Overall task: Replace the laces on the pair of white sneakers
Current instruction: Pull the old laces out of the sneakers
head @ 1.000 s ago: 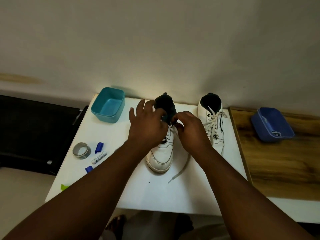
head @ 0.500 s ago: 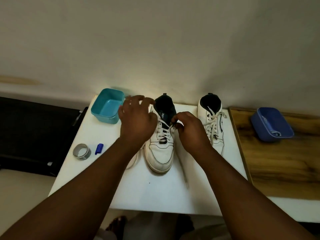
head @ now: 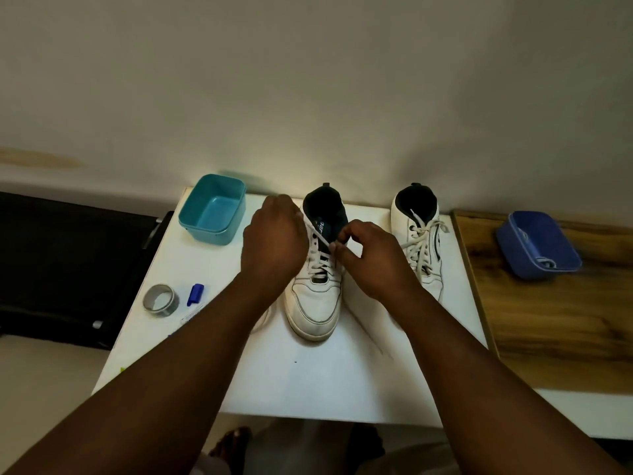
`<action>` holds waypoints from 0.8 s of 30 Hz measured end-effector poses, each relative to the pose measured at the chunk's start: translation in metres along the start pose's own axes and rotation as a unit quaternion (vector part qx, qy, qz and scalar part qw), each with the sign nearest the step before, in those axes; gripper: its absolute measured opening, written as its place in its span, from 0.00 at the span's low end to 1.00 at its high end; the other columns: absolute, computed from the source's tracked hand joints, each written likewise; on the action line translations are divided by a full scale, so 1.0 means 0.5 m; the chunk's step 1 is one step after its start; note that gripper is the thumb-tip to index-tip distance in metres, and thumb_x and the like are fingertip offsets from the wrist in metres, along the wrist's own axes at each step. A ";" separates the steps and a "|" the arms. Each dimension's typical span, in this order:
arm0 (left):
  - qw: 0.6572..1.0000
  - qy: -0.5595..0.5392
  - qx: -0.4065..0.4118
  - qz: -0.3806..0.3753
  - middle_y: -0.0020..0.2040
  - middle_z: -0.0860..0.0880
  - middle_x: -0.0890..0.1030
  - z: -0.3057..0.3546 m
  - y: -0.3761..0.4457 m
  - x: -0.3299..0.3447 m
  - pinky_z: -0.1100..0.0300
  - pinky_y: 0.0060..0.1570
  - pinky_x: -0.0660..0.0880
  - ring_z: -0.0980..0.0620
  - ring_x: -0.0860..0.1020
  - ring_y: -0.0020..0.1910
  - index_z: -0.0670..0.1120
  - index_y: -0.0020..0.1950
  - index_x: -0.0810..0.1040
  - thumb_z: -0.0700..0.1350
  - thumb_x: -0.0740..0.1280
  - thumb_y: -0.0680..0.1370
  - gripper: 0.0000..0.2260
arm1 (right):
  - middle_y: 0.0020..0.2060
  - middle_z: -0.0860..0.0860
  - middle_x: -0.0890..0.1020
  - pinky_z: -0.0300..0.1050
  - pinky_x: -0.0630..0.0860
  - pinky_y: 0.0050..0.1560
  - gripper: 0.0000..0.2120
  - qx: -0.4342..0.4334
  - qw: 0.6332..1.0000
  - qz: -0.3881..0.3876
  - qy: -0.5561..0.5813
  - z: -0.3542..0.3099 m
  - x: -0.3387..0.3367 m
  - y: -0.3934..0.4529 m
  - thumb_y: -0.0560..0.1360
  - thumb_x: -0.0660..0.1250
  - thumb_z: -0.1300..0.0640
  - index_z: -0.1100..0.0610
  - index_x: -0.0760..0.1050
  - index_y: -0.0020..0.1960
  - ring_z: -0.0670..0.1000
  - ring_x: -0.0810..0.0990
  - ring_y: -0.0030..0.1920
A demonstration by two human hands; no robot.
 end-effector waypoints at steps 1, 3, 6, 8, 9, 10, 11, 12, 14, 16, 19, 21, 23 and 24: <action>1.000 -0.002 -0.010 0.015 0.49 0.42 0.77 -0.007 0.006 -0.011 0.45 0.47 0.75 0.41 0.77 0.48 0.43 0.51 0.74 0.45 0.58 0.82 0.07 | 0.51 0.48 0.80 0.48 0.75 0.53 0.06 0.006 1.000 -0.005 0.003 0.002 0.001 -0.001 0.77 0.72 0.50 0.50 0.76 0.51 0.49 0.78 0.53; 0.997 0.002 -0.046 0.055 0.48 0.41 0.77 -0.025 0.021 -0.036 0.44 0.46 0.76 0.40 0.78 0.46 0.42 0.51 0.73 0.43 0.58 0.82 0.07 | 0.52 0.48 0.79 0.50 0.76 0.55 0.09 0.018 1.000 -0.014 0.008 0.005 0.003 -0.004 0.76 0.74 0.52 0.50 0.76 0.52 0.49 0.78 0.54; 0.991 0.067 -0.077 0.090 0.50 0.42 0.78 -0.040 0.026 -0.058 0.44 0.45 0.76 0.38 0.78 0.48 0.42 0.53 0.75 0.44 0.58 0.80 0.08 | 0.55 0.48 0.78 0.49 0.76 0.56 0.11 0.020 1.000 -0.020 0.014 0.002 0.004 -0.005 0.75 0.74 0.54 0.50 0.76 0.55 0.50 0.78 0.55; 0.995 0.084 -0.042 0.030 0.58 0.43 0.78 -0.027 0.014 -0.038 0.41 0.55 0.74 0.37 0.76 0.59 0.48 0.59 0.77 0.45 0.60 0.75 0.15 | 0.56 0.48 0.78 0.49 0.76 0.57 0.13 0.020 0.999 -0.026 0.010 -0.001 0.004 -0.004 0.75 0.74 0.56 0.50 0.76 0.57 0.50 0.77 0.57; 0.996 0.088 -0.001 -0.019 0.66 0.44 0.75 -0.015 0.006 -0.020 0.37 0.64 0.69 0.37 0.71 0.68 0.52 0.65 0.76 0.46 0.61 0.74 0.19 | 0.57 0.48 0.77 0.49 0.76 0.57 0.14 0.021 0.999 -0.030 0.007 -0.001 0.004 -0.004 0.75 0.75 0.57 0.50 0.76 0.58 0.50 0.77 0.57; 0.992 0.098 0.042 -0.067 0.73 0.46 0.70 -0.002 -0.003 0.000 0.33 0.71 0.60 0.37 0.63 0.76 0.56 0.68 0.75 0.47 0.63 0.75 0.21 | 0.58 0.49 0.77 0.49 0.76 0.58 0.15 0.021 0.999 -0.035 0.004 -0.002 0.005 -0.005 0.74 0.75 0.58 0.50 0.75 0.58 0.50 0.78 0.58; 0.985 0.115 0.077 -0.106 0.77 0.47 0.65 0.008 -0.012 0.020 0.31 0.74 0.50 0.38 0.54 0.80 0.59 0.69 0.75 0.48 0.64 0.77 0.20 | 0.59 0.49 0.77 0.51 0.76 0.59 0.17 0.020 0.999 -0.039 0.000 -0.002 0.005 -0.006 0.74 0.75 0.59 0.49 0.75 0.59 0.51 0.78 0.59; 0.977 0.134 0.102 -0.133 0.79 0.48 0.62 0.016 -0.019 0.035 0.31 0.74 0.44 0.39 0.48 0.82 0.62 0.68 0.76 0.51 0.65 0.79 0.17 | 0.59 0.49 0.77 0.52 0.77 0.59 0.18 0.019 0.999 -0.042 -0.002 -0.002 0.005 -0.007 0.73 0.74 0.60 0.49 0.75 0.59 0.51 0.78 0.59; 0.969 0.150 0.109 -0.163 0.79 0.50 0.62 0.017 -0.022 0.049 0.31 0.75 0.41 0.41 0.45 0.82 0.62 0.64 0.79 0.55 0.65 0.81 0.12 | 0.59 0.50 0.77 0.52 0.76 0.59 0.19 0.018 0.999 -0.046 -0.006 -0.002 0.004 -0.009 0.72 0.73 0.62 0.50 0.75 0.60 0.52 0.78 0.59; 0.977 0.128 0.087 -0.147 0.75 0.53 0.69 0.008 -0.015 0.045 0.31 0.75 0.45 0.42 0.51 0.82 0.60 0.59 0.81 0.54 0.65 0.81 0.09 | 0.59 0.49 0.77 0.51 0.76 0.59 0.20 0.015 0.999 -0.048 -0.010 -0.003 0.003 -0.009 0.72 0.72 0.63 0.49 0.75 0.60 0.51 0.78 0.59; 1.000 0.014 0.001 -0.011 0.59 0.49 0.79 -0.006 0.006 -0.009 0.37 0.66 0.69 0.42 0.74 0.66 0.52 0.53 0.80 0.49 0.62 0.81 0.08 | 0.59 0.49 0.77 0.52 0.77 0.59 0.19 0.014 0.999 -0.045 -0.006 -0.002 0.004 -0.006 0.72 0.70 0.62 0.49 0.75 0.60 0.51 0.78 0.59; 0.994 0.008 -0.051 0.093 0.48 0.45 0.80 -0.017 0.009 -0.046 0.43 0.50 0.75 0.41 0.78 0.49 0.46 0.49 0.78 0.49 0.56 0.80 0.12 | 0.59 0.49 0.78 0.52 0.77 0.59 0.18 0.018 0.999 -0.043 -0.002 -0.002 0.005 -0.006 0.72 0.69 0.63 0.49 0.75 0.60 0.50 0.78 0.59; 0.990 0.078 -0.061 0.104 0.49 0.43 0.79 -0.026 0.006 -0.047 0.42 0.52 0.75 0.40 0.78 0.51 0.44 0.51 0.77 0.51 0.54 0.79 0.15 | 0.58 0.49 0.78 0.51 0.76 0.59 0.18 0.020 0.999 -0.041 -0.002 -0.003 0.005 -0.007 0.72 0.69 0.63 0.49 0.75 0.59 0.50 0.78 0.58; 0.991 0.102 -0.045 0.079 0.55 0.43 0.79 -0.026 0.003 -0.037 0.38 0.59 0.73 0.39 0.77 0.58 0.46 0.55 0.78 0.51 0.55 0.78 0.15 | 0.58 0.49 0.78 0.51 0.76 0.59 0.18 0.020 0.999 -0.040 -0.002 -0.003 0.005 -0.008 0.73 0.69 0.64 0.49 0.75 0.59 0.50 0.78 0.58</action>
Point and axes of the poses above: each hand's wrist, its own y-axis towards the middle knuckle, its own x-axis out of the palm, z = x × y, the point moved 4 cm from there along y, towards the middle knuckle
